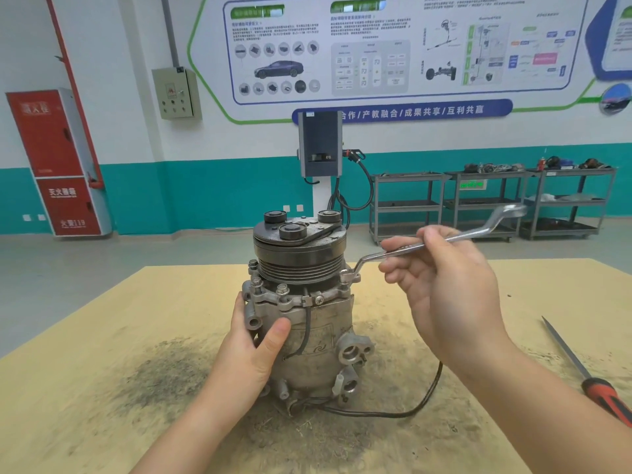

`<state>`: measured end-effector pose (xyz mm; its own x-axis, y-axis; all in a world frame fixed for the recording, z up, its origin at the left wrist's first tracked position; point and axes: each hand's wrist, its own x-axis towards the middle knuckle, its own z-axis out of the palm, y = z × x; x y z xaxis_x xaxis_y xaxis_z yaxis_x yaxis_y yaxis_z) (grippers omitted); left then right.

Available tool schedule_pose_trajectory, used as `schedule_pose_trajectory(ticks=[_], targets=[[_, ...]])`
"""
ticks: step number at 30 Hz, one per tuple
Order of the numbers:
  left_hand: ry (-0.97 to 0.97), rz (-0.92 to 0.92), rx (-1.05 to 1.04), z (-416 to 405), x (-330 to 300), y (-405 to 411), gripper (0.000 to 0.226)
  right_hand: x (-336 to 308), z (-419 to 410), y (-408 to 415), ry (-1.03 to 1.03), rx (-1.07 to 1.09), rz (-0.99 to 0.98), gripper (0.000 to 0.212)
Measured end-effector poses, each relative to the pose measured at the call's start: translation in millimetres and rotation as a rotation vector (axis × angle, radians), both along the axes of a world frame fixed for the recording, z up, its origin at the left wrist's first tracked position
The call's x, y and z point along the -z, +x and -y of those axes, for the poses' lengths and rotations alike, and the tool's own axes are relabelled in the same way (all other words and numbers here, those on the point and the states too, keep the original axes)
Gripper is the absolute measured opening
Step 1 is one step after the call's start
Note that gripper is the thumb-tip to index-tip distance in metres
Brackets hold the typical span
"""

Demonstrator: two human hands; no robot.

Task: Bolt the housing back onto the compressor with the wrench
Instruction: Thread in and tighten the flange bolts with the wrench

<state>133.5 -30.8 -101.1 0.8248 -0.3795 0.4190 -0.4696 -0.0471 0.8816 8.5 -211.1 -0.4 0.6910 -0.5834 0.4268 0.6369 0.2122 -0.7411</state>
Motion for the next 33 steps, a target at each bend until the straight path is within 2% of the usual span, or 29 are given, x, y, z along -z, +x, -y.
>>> schedule_pose_trajectory(ticks=[3, 6, 15, 17, 20, 21, 22, 24, 29, 33], targets=[[-0.003, 0.002, 0.0, 0, 0, 0, 0.128, 4, 4, 6, 0.165, -0.076, -0.001, 0.021], [-0.005, 0.001, -0.001, 0, 0, 0, 0.129, 10, 6, 10, 0.182, -0.083, 0.041, 0.021], [-0.006, 0.003, 0.02, -1, -1, -1, 0.125, 37, -1, 17, -0.172, 0.113, 0.256, 0.017], [-0.014, 0.001, 0.022, -1, -1, -1, 0.123, 44, -6, 17, -0.409, 0.243, 0.372, 0.014], [-0.031, 0.005, 0.02, -1, 0, -1, 0.12, 52, -10, 15, -1.061, 0.44, 0.508, 0.02], [-0.038, 0.007, 0.018, -1, 0, -1, 0.119, 52, -10, 14, -1.227, 0.491, 0.537, 0.022], [-0.041, 0.011, 0.015, 0, 0, -1, 0.118, 51, -10, 13, -1.305, 0.505, 0.571, 0.021], [-0.025, 0.018, 0.007, 0, -1, -1, 0.119, 45, -15, 9, -1.187, 0.415, 0.587, 0.019], [0.013, 0.011, 0.01, -1, 0, 0, 0.122, 28, -18, 4, -0.421, 0.251, 0.348, 0.022], [0.008, 0.012, 0.022, -1, -1, -2, 0.12, 26, -8, 7, -0.091, 0.147, 0.179, 0.024]])
